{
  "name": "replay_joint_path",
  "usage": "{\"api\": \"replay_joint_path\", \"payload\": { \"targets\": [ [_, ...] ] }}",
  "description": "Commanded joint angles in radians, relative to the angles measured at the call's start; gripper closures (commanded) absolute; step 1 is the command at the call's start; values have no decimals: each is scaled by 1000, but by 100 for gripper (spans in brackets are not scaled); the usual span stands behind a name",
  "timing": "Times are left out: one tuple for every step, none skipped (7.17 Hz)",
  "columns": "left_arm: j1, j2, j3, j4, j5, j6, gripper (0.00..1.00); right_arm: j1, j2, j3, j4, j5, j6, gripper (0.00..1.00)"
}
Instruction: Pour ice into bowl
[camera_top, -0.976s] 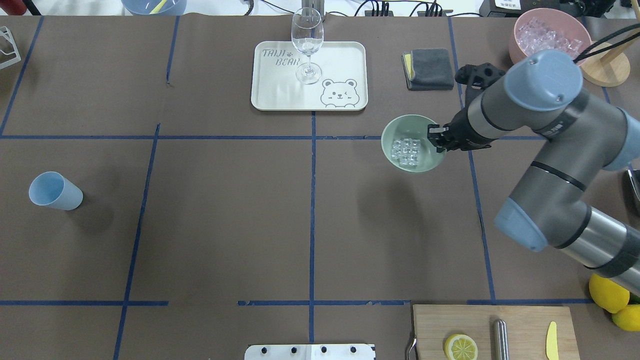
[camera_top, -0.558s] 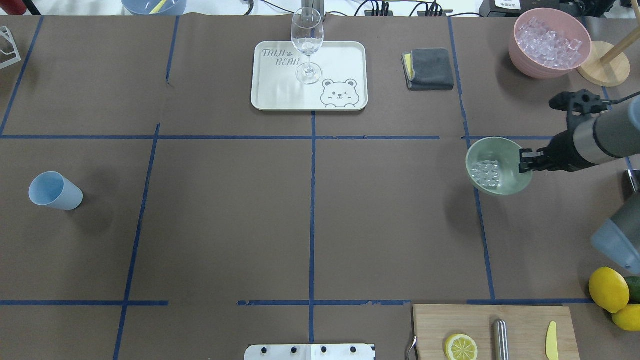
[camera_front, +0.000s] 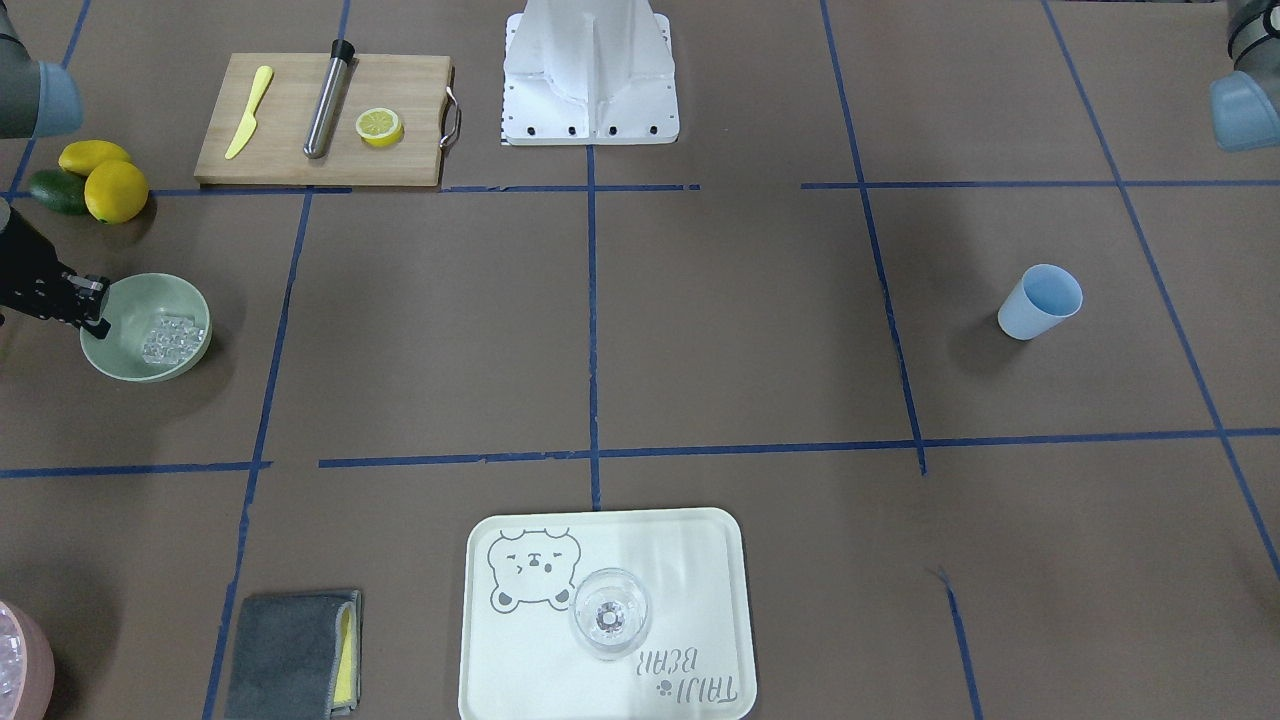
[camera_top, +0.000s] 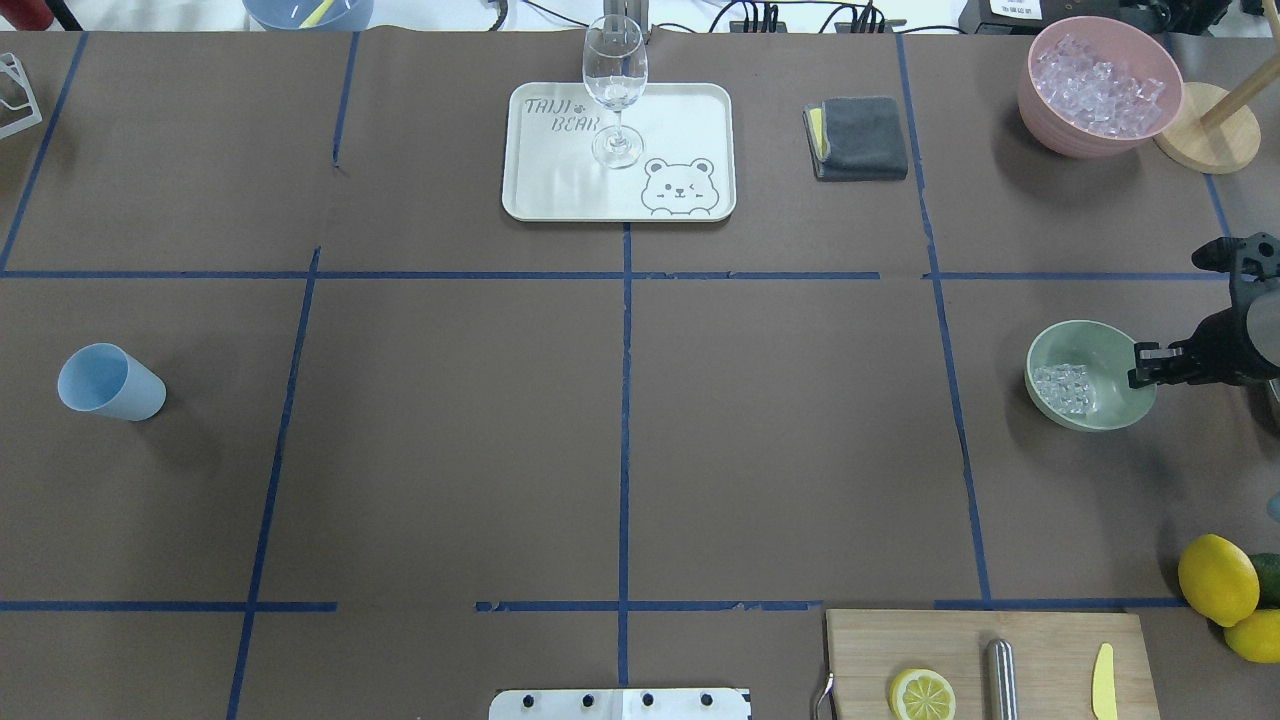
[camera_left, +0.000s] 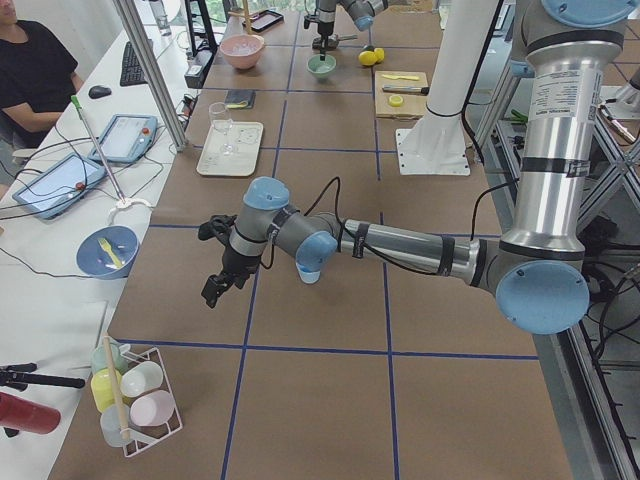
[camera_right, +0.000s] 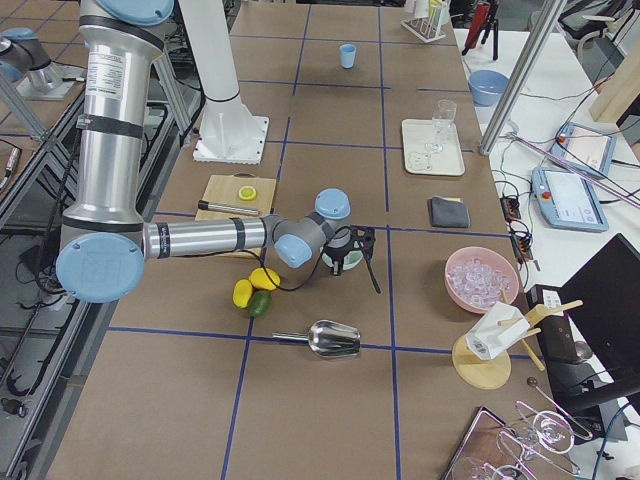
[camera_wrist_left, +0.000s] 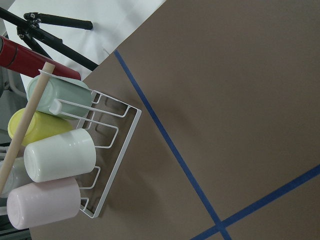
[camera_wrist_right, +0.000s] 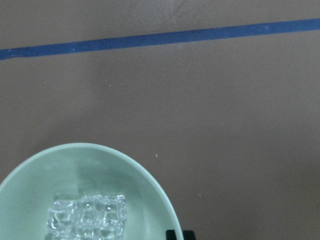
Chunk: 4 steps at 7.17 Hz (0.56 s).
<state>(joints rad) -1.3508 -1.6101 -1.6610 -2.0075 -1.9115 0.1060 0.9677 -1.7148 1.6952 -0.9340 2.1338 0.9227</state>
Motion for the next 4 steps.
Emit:
{"api": "replay_joint_path", "payload": {
  "targets": [
    [-11,4,1,-1,-55,-6,0,3,-2,-19,11,8,-1,1],
    [-20,4,4,6,-81,-5,0,55,6,-3,-5,44,-2,0],
    [-21,4,7,7,-81,-3,0,106,3,-5,-8,93,-4,0],
    [-21,4,9,10,-83,-3,0,143,1,0,-29,109,-39,0]
  ]
}}
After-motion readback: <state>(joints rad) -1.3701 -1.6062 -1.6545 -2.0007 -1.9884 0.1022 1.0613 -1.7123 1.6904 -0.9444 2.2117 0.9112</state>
